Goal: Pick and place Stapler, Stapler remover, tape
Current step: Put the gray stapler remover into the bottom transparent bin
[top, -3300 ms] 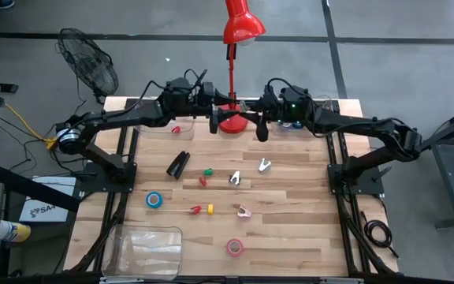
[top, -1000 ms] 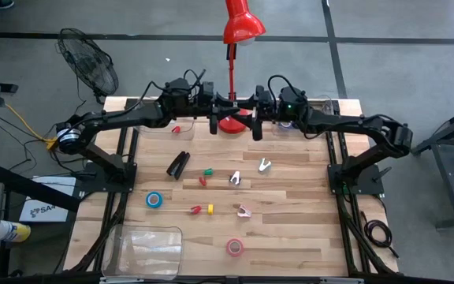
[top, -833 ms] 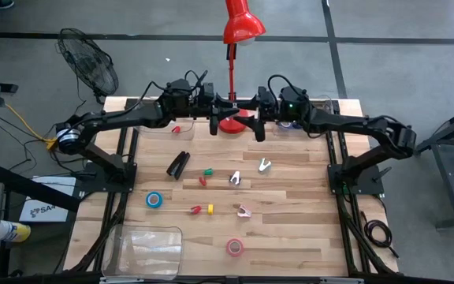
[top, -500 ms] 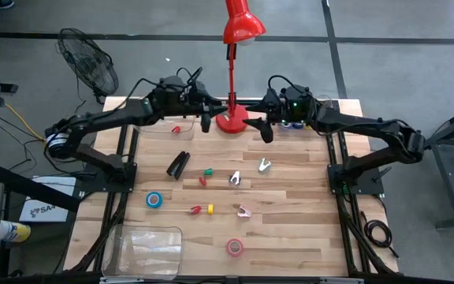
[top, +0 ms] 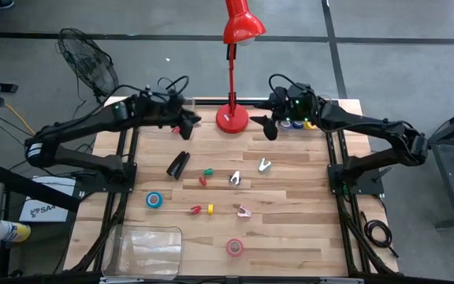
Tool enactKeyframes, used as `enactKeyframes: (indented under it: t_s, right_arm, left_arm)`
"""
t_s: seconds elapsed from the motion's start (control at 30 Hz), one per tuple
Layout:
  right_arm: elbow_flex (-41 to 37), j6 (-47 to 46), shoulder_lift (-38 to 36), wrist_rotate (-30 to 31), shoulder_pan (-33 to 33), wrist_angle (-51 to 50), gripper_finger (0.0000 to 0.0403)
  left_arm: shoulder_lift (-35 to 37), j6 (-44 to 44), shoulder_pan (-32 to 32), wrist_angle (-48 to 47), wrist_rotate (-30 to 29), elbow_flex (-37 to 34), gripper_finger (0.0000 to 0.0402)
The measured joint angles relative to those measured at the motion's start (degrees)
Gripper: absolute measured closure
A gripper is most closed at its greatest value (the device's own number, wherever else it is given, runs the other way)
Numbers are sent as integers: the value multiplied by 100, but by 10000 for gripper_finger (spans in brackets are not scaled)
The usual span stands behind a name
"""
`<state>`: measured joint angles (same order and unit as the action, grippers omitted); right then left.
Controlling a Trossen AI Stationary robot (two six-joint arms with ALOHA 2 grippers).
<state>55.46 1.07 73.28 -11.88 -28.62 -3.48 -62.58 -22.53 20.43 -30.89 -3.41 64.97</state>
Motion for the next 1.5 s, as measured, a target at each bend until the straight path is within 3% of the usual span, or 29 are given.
enactKeyframes:
  t_s: [0.4, 0.67, 0.93, 1.23, 1.5]
  right_arm:
    - [0, 57, 0, -56, -213, -236, 164]
    - [0, 367, 0, -66, -253, -490, 164]
    - [0, 520, 0, -67, -253, -582, 164]
    - [0, 692, 0, -26, -252, -720, 164]
    - [0, 696, 0, 9, -254, -748, 164]
  left_arm:
    - [58, -2205, -1606, -1521, -552, 0, 318]
    - [56, -3412, -2974, -2283, -245, 0, 318]
    - [49, -4432, -4225, -2352, -102, 0, 318]
    - [-460, -5266, -5161, -2308, 877, 2, 318]
    - [-1283, -5348, -5628, -1873, 1674, 2, 318]
